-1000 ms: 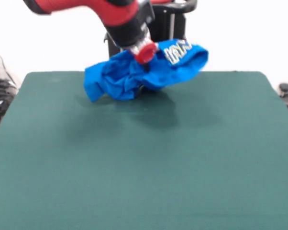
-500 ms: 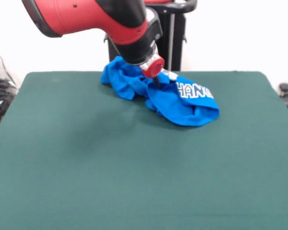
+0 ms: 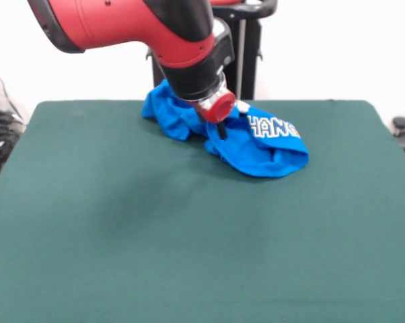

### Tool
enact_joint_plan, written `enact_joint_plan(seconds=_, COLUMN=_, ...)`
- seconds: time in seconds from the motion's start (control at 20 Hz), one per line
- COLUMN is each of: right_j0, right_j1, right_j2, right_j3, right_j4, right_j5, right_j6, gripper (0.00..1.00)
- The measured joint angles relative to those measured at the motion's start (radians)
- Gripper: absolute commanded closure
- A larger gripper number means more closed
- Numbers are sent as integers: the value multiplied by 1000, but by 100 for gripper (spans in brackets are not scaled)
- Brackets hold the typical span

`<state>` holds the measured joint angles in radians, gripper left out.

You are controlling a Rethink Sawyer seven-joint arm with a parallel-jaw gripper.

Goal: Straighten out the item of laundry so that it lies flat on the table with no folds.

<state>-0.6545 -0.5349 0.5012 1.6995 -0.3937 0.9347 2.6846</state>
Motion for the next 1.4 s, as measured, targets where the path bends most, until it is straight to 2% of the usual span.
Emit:
enact_joint_plan(seconds=0.5, right_j0=7, right_j1=-12, right_j2=-2, right_j3=-8, right_j4=-1, right_j5=0, right_j6=0, gripper=0)
enact_joint_plan(seconds=1.0, right_j0=10, right_j1=-90, right_j2=-4, right_j3=85, right_j4=0, right_j5=0, right_j6=0, gripper=0)
enact_joint_plan(seconds=1.4, right_j0=14, right_j1=-57, right_j2=-20, right_j3=125, right_j4=-33, right_j5=-52, right_j6=0, gripper=0)
